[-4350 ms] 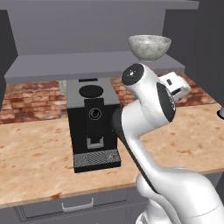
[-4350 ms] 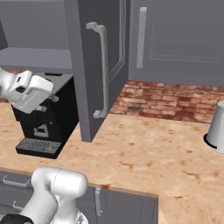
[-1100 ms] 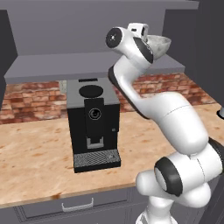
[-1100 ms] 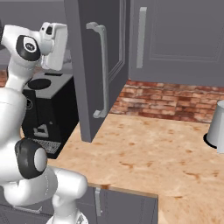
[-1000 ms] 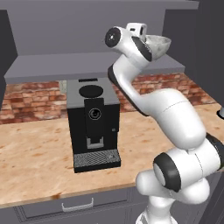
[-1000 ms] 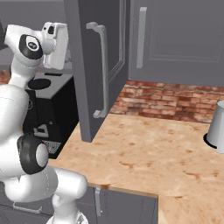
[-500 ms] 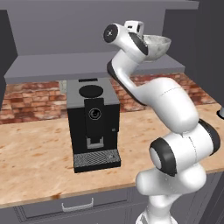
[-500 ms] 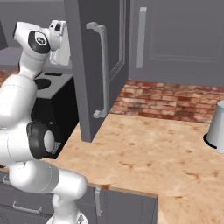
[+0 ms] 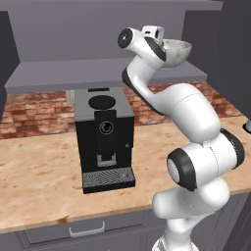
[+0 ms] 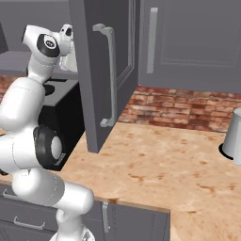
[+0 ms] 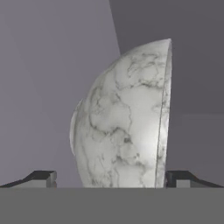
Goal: Pick up the bowls from the cabinet and place each bowl in front of a stool on the dining counter.
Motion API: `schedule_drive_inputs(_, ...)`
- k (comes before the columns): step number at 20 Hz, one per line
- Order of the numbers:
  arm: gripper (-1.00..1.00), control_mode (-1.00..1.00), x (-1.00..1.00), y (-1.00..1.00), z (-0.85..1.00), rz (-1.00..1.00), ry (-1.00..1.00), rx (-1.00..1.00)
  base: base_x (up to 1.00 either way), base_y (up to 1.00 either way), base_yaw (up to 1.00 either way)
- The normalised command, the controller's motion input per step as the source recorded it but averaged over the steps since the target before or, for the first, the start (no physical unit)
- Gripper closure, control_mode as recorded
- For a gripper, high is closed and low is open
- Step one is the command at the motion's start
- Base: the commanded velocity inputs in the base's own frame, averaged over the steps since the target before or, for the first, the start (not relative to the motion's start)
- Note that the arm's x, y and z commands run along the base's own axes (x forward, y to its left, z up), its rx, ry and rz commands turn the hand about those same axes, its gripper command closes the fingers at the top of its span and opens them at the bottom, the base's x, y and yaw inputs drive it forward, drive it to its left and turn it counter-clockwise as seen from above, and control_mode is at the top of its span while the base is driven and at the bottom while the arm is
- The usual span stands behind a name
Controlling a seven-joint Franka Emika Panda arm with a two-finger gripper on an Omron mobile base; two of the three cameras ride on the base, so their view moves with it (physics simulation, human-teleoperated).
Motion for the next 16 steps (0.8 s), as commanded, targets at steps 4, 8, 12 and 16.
schedule_drive_inputs(4, -1.0, -1.0, 0.09, -0.19, -0.23, -0.04, 0.0, 0.0, 0.0, 0.0, 0.0)
schedule_drive_inputs(8, -1.0, -1.0, 0.28, -0.19, -0.11, -0.01, 0.0, 0.0, 0.0, 0.0, 0.0)
schedule_drive_inputs(12, -1.0, -1.0, 0.43, -0.02, 0.0, 0.0, 0.0, 0.0, 0.0, 0.0, 0.0)
schedule_drive_inputs(16, -1.0, -1.0, 0.49, 0.0, 0.0, 0.0, 0.02, 0.0, 0.0, 0.0, 0.0)
